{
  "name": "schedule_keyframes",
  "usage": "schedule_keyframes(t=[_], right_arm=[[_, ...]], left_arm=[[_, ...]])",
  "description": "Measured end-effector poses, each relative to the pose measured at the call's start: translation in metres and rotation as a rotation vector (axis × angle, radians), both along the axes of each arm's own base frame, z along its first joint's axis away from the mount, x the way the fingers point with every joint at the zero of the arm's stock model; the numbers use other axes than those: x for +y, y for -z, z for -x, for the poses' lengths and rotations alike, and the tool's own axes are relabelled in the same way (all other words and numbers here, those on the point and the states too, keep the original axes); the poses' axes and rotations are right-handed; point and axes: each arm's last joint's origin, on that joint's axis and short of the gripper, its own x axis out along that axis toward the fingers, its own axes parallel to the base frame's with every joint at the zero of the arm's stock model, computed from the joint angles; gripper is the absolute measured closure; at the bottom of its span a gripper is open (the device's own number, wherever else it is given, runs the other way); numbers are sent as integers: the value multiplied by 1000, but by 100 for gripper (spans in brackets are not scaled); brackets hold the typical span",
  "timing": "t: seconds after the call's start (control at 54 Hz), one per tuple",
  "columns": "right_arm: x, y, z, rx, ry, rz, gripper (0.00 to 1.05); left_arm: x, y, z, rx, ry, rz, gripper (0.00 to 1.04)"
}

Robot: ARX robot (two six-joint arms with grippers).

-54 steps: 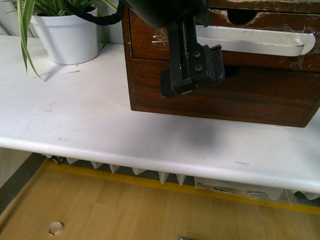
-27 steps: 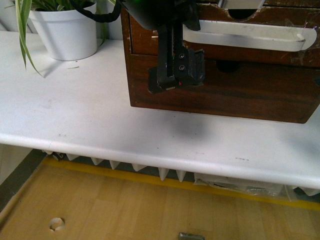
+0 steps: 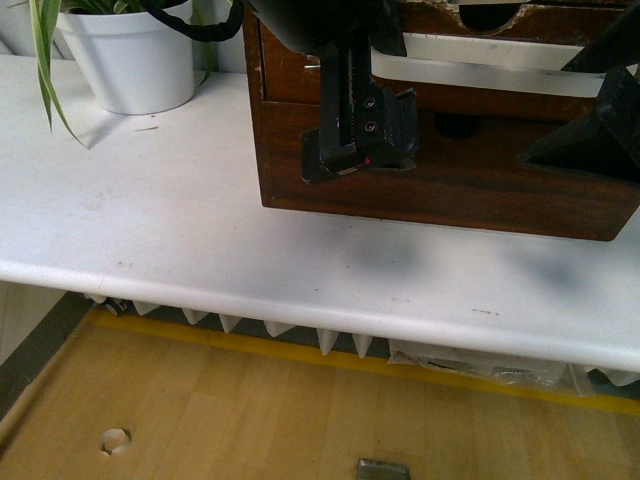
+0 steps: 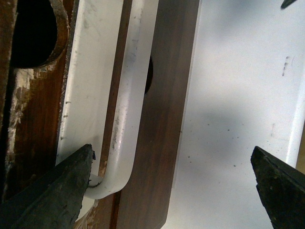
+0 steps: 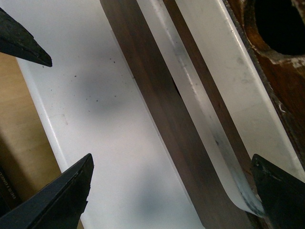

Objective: Open drawer

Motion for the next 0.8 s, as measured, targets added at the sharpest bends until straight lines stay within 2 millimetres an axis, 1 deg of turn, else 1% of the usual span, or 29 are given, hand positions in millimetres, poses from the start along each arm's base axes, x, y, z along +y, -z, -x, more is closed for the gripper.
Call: schedule_keyframes(t=[0.148, 0.259, 0.426, 0.685, 0.796], right_arm=[[1, -1, 5, 49, -43, 0, 9], [1, -4, 16, 94, -95, -12, 9], [1, -4, 33, 116, -142, -14, 9], [5, -3, 59, 137, -192, -7, 9], [5, -3, 64, 107, -182, -7, 9]], left_arm=[[3, -3, 9, 51, 32, -24, 6], [7, -7, 21, 91, 68, -48, 6], [13, -8, 40, 120, 119, -77, 6], [20, -8, 68, 122, 168, -100, 6], [21, -5, 72, 91, 147, -57, 6]])
